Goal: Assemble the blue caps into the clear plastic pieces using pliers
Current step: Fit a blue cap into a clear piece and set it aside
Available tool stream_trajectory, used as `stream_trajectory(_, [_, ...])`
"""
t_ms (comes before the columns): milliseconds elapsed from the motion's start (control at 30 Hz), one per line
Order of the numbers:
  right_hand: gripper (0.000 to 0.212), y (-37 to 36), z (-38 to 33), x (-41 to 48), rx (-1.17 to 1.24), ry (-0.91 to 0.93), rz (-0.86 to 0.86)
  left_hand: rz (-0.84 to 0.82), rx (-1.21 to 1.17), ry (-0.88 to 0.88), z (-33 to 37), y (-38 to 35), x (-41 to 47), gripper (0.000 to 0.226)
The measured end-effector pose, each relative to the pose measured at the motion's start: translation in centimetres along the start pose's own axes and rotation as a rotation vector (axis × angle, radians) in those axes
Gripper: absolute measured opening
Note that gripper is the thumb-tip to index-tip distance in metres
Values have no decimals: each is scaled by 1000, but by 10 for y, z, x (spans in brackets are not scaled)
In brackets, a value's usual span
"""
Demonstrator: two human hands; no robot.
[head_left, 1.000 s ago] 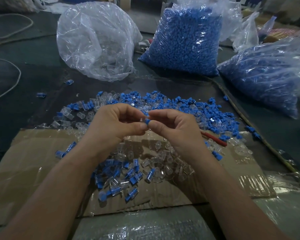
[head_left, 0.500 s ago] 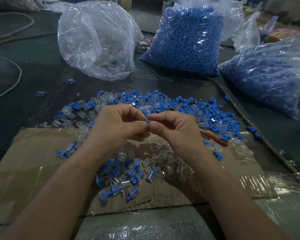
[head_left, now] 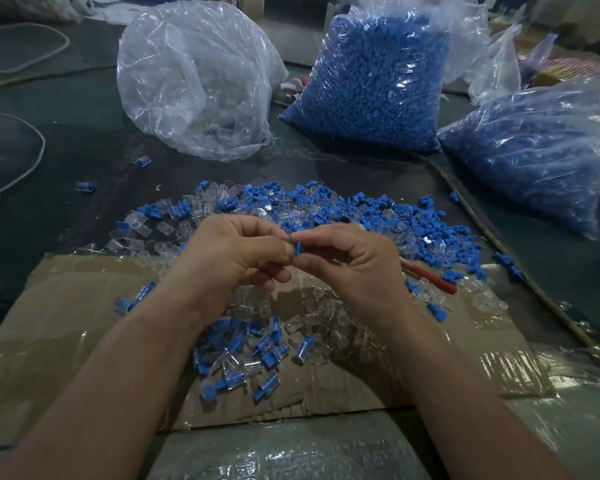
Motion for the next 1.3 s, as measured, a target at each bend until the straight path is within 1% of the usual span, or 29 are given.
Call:
stream_trajectory(100, [33,1,-3,0,-104,70,20,-4,-33,7,0,0,0,4])
stream_trajectory(233, [32,2,-6,1,-137,106,16,-10,-40,13,-1,-1,0,4])
stream_trajectory(400, [25,3,-9,0,-214,181,50,-15,-55,25,-3,-2,0,7])
stream_trajectory(633, [22,5,-14,-1,-345,325,83,-49,-58,50,-3,-3,-1,5])
stream_trajectory(933, [22,3,-16,-2,-345,340,69,-42,-40,43,-2,-5,-2,4])
stream_trajectory(1100, [23,3,-19,-2,-346,343,74,-33,-15,36,-2,-5,-2,17])
stream_trajectory(1300, [23,4,-19,-2,-364,360,82,-39,-15,35,-1,-5,-2,18])
Point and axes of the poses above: each hand's wrist, its own x-axis towards the middle knuckle, its own y-axis out of the back of the hand, z = x × y, the point moved 6 cm from there along x, towards the middle knuckle, and after that the axes turned 2 degrees about -x, right-handed, at the moved point
